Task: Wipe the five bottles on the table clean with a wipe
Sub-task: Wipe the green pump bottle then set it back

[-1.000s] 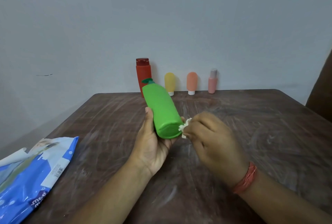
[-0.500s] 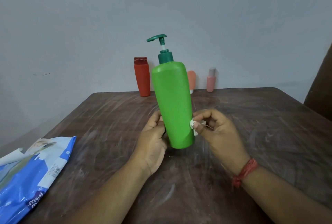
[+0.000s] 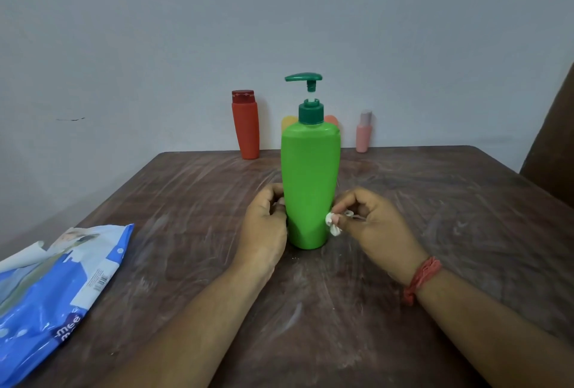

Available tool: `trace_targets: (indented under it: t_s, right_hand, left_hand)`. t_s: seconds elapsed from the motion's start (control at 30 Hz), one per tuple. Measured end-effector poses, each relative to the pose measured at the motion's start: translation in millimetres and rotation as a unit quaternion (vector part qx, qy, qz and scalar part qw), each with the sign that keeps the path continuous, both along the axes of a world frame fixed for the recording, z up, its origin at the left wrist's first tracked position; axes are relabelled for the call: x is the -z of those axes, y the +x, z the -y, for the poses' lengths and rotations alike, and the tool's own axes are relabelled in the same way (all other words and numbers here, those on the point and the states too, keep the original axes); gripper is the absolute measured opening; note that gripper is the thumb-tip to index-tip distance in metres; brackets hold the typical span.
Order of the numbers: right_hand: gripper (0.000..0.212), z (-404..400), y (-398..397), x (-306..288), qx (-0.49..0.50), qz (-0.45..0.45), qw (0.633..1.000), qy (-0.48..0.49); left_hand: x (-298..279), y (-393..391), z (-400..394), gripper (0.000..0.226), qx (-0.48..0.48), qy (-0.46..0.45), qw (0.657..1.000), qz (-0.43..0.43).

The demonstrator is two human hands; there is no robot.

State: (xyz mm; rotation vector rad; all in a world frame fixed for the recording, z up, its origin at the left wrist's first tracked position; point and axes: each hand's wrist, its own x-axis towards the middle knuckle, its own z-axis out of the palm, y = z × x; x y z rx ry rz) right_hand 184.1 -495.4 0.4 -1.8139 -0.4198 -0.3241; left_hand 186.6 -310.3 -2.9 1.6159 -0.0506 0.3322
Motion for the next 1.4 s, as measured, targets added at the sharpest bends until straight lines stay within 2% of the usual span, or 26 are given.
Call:
trace_targets:
  t_s: [0.23, 0.4, 0.53, 0.6, 0.7, 0.9, 1.2, 1.3, 1.4]
  right_hand:
    - [0.024, 8, 4, -1, -0.002, -0.016, 1.000, 0.007]
    - [0.019, 28, 12, -4, 0.074, -0.005, 0.997, 0.001]
    - [0.015, 52, 21, -7, 0.164, -0.002, 0.986, -0.019]
    - [0.016, 66, 24, -9, 0.210, 0.000, 0.977, -0.035]
    - [0.015, 86, 27, -12, 0.271, 0.039, 0.959, -0.076]
    - [0.019, 110, 29, -12, 0.304, 0.035, 0.949, -0.081]
    - [0.018, 121, 37, -12, 0.315, 0.028, 0.946, -0.072]
    - [0.014, 129, 36, -13, 0.318, 0.026, 0.947, -0.032]
    - [0.015, 138, 37, -16, 0.326, 0.012, 0.944, 0.051]
  left_hand:
    - [-3, -7, 0, 0.032, -0.020, -0.018, 0.999, -0.034]
    - [-7, -21, -7, 0.016, -0.036, -0.046, 0.996, -0.063]
    - [-13, -36, -10, 0.011, -0.048, 0.059, 0.994, -0.079]
    - [-11, -46, -2, 0.033, -0.052, 0.105, 0.990, -0.077]
    - [-12, -56, 20, 0.062, -0.068, 0.122, 0.988, -0.065]
    - [-15, -44, 62, 0.085, -0.170, 0.186, 0.967, -0.045]
    - [-2, -11, 87, 0.081, -0.216, 0.271, 0.938, 0.010]
    - [0, 2, 102, 0.083, -0.206, 0.284, 0.936, 0.025]
    - [-2, 21, 121, 0.081, -0.180, 0.304, 0.935, 0.043]
